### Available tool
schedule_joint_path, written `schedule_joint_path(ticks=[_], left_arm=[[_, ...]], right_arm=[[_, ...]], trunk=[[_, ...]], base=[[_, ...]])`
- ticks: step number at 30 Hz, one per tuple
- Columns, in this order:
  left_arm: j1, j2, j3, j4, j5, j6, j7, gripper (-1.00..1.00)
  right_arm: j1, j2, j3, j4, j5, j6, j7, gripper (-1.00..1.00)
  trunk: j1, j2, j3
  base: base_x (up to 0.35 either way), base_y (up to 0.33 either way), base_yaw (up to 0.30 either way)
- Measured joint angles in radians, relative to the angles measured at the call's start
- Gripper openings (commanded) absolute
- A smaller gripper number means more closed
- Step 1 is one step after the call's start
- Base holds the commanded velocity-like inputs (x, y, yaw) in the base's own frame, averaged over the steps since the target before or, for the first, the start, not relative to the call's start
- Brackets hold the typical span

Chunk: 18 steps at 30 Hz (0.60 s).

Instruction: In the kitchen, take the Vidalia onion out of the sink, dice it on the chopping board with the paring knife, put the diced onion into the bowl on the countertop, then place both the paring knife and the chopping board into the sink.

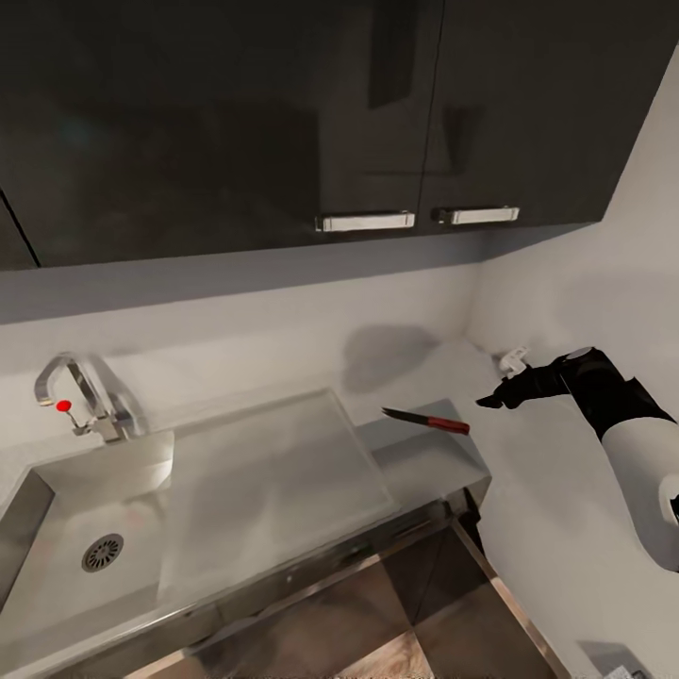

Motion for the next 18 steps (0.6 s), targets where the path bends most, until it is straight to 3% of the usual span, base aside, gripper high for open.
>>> schedule_joint_path(ticks=[18], left_arm=[[0.000,0.000,0.001,0.000,0.000,-0.001,0.001,1.00]], right_arm=[[0.000,-0.001,0.000,0.000,0.000,0.000,-0.002,1.00]], trunk=[[0.000,0.000,-0.029]], base=[[0.000,0.000,0.000]])
